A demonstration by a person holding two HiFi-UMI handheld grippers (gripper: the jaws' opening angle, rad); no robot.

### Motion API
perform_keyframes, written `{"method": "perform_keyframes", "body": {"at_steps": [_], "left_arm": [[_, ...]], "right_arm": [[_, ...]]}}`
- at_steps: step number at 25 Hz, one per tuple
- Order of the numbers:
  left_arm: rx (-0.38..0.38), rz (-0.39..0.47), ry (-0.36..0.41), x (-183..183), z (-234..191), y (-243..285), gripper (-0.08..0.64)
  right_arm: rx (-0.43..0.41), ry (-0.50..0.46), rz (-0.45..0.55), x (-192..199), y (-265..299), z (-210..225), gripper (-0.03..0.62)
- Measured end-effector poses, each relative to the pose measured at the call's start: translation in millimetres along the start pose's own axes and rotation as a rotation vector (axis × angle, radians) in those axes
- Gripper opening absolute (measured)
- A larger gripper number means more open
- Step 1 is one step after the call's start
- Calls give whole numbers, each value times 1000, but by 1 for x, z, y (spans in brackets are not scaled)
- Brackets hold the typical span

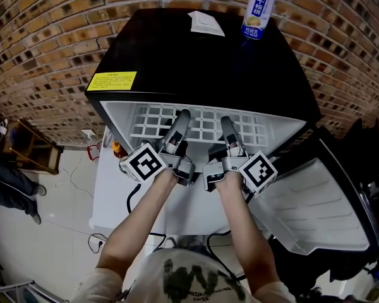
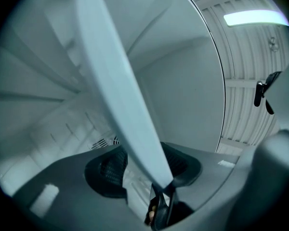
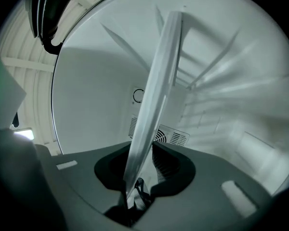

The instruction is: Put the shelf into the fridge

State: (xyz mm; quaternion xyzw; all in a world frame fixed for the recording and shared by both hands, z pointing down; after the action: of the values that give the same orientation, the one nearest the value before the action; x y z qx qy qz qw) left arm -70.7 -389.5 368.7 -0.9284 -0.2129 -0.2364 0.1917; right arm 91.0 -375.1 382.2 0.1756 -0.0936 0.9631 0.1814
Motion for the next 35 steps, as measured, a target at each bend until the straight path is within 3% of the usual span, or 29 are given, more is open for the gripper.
{"method": "perform_keyframes", "body": {"at_steps": [6,9,11,16,20,23,29,32,35], "left_arm": [[47,22,-54,4,1,-2,195],[22,22,30,2,2,-10,202],[8,12,61,4,4,-18,202],[26,-1,10,18,7,-43,201],[-7,-41,82,24,13,-70,201],[16,-65,131,28,26,-89,166],[31,-118,348,34,57,-130,47],[33,-140,466,40,70,-148,1],[30,-152,577,50,82,-162,0]], "right_arm": [[-39,-30,7,-4,-1,2,124],[-64,20,14,-1,-4,3,167],[-67,27,23,0,-10,2,167],[-74,42,42,6,-31,-1,167],[-57,27,49,20,-54,-5,137],[-36,-1,34,37,-73,-7,104],[-56,-251,-22,80,-107,-40,33],[-65,-447,-28,98,-124,-67,14],[-56,-623,-36,109,-139,-82,9]]}}
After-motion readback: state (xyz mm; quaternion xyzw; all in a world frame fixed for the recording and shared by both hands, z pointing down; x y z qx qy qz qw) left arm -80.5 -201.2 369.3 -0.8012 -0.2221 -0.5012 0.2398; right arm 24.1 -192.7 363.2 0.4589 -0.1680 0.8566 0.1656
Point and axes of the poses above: the fingertips, and each gripper's own axes: y forward along the fingers, z to its right, x out of its underside, the point moved 3 cm from there along -y, backward along the fingers, and after that the axes turned 2 degrees about -x, right-handed, at the moved point
